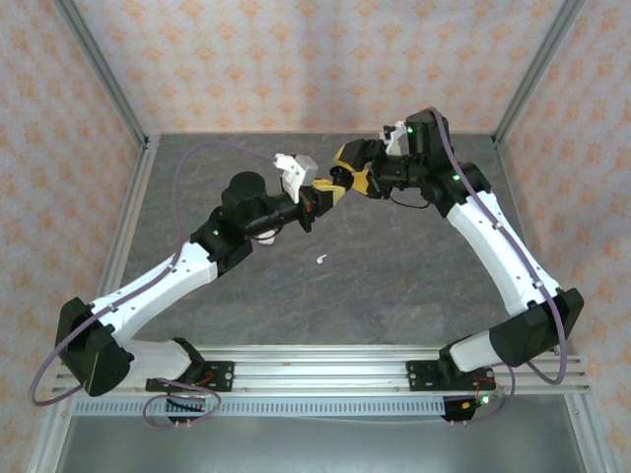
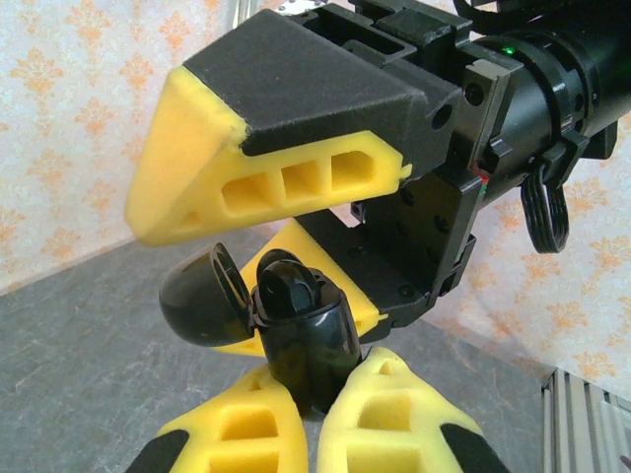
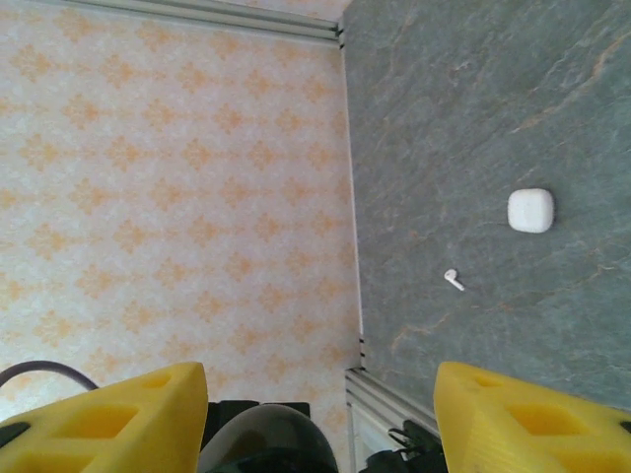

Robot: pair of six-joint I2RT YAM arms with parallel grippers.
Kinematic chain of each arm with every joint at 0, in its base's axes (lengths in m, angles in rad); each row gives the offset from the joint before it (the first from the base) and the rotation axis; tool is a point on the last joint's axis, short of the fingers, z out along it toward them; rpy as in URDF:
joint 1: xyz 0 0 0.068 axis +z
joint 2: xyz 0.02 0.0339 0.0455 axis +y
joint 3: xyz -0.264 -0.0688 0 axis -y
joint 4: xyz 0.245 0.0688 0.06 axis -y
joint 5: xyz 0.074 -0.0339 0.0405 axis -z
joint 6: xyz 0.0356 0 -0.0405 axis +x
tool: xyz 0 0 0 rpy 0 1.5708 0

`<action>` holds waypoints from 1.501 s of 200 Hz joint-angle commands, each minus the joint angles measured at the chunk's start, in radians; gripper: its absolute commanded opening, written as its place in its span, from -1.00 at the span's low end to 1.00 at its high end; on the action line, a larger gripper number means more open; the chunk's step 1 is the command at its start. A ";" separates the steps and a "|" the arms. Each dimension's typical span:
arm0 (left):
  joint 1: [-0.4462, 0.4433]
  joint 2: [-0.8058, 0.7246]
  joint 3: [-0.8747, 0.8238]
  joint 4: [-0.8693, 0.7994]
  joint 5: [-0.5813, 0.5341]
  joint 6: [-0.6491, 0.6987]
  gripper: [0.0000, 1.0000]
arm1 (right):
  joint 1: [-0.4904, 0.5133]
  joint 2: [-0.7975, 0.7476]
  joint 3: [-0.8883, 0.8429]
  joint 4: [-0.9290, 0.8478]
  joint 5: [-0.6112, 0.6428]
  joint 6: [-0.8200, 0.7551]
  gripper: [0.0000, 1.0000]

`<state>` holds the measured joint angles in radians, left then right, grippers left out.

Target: Insert wireless bluetooth earbuds into charging case

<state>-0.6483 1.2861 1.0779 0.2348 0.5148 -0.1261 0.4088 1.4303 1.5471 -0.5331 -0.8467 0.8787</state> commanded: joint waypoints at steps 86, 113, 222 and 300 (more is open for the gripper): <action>-0.005 0.056 0.082 -0.026 -0.007 0.025 -1.00 | -0.001 -0.049 -0.077 0.236 -0.065 0.139 -0.13; -0.010 0.065 0.109 -0.094 -0.022 0.025 -1.00 | -0.001 -0.077 -0.101 0.279 -0.037 0.126 -0.25; -0.011 0.106 0.177 -0.132 -0.055 -0.157 -0.62 | 0.026 -0.186 -0.189 0.320 0.107 0.033 -0.55; -0.016 0.095 0.167 -0.073 -0.067 -0.282 -0.46 | 0.076 -0.190 -0.163 0.248 0.172 -0.052 -0.58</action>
<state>-0.6659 1.3773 1.2301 0.1379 0.5072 -0.3546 0.4377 1.2861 1.3567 -0.2661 -0.6353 0.8764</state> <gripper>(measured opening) 0.252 0.281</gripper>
